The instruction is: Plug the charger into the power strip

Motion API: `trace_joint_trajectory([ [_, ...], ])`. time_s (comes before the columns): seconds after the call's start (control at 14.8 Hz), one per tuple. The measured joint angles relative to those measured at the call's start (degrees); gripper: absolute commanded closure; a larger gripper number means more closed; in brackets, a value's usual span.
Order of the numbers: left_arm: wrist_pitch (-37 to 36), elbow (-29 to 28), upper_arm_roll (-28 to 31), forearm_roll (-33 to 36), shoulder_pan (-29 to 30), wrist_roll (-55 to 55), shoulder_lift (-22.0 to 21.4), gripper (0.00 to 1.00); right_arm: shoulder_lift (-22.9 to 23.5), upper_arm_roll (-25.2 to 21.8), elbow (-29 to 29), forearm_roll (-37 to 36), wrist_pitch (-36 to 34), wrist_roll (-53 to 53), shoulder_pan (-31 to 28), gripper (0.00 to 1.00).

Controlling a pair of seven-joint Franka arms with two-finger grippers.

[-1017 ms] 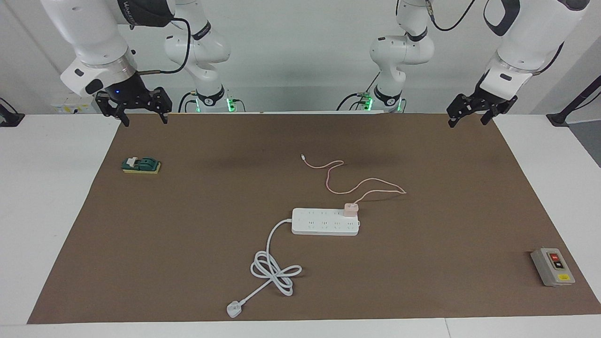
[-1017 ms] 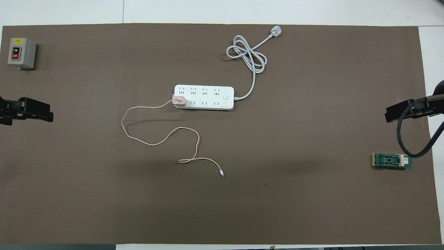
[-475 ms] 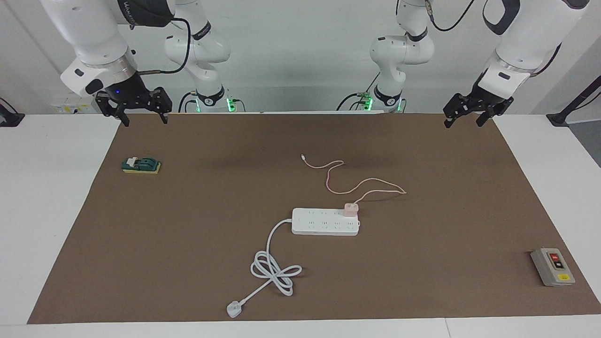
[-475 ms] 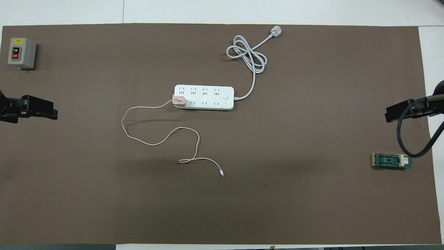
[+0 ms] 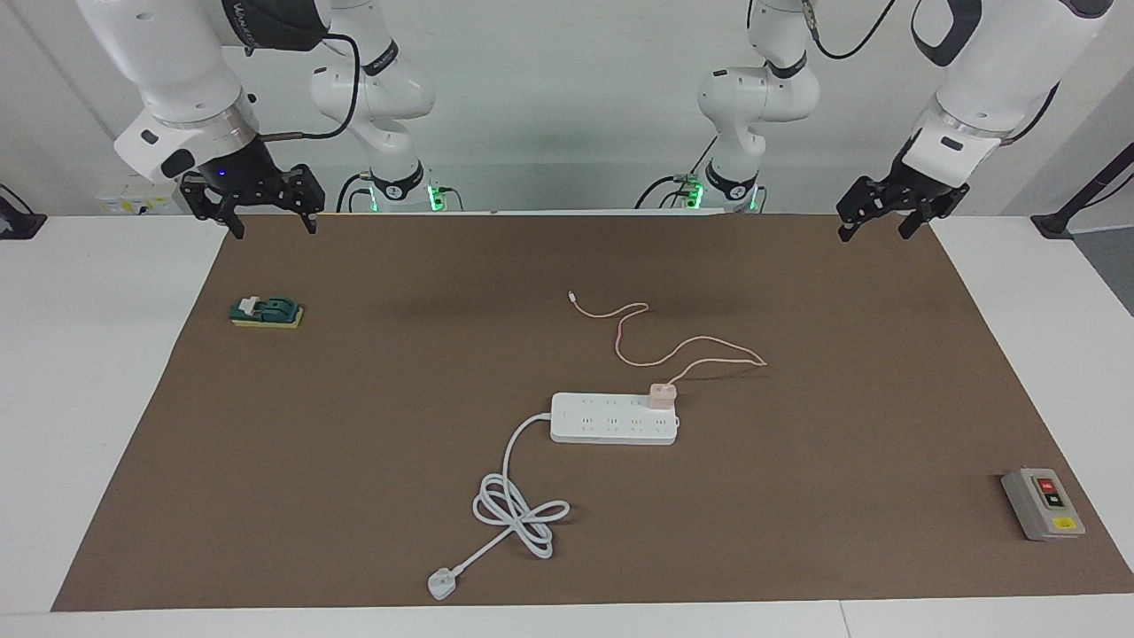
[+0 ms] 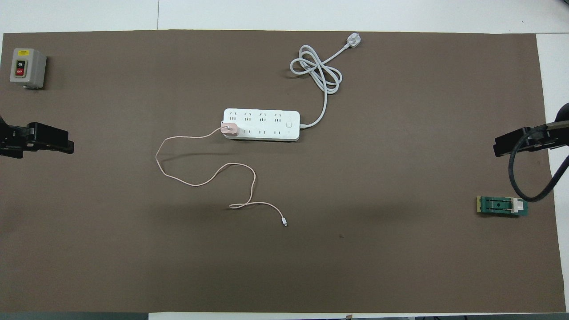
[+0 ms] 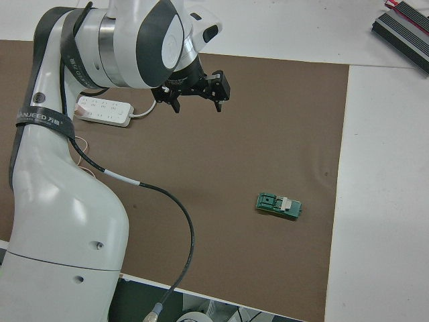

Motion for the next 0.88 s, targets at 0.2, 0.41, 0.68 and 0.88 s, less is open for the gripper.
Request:
trace_joint_trajectory([
  [0.2, 0.00, -0.53, -0.15, 0.22, 0.00, 0.10, -0.02, 0.00, 0.00, 0.00, 0.00, 0.00, 0.00, 0.00, 0.00, 0.00],
  [0.41, 0.06, -0.67, -0.28, 0.25, -0.03, 0.75, -0.03, 0.00, 0.00, 0.00, 0.00, 0.00, 0.00, 0.00, 0.00, 0.00],
  [0.68, 0.13, -0.67, -0.29, 0.25, -0.05, 1.56, -0.14, 0.00, 0.00, 0.00, 0.00, 0.00, 0.00, 0.00, 0.00, 0.00],
  [0.88, 0.19, -0.67, -0.27, 0.25, -0.04, 1.67, -0.23, 0.00, 0.00, 0.00, 0.00, 0.00, 0.00, 0.00, 0.00, 0.00],
])
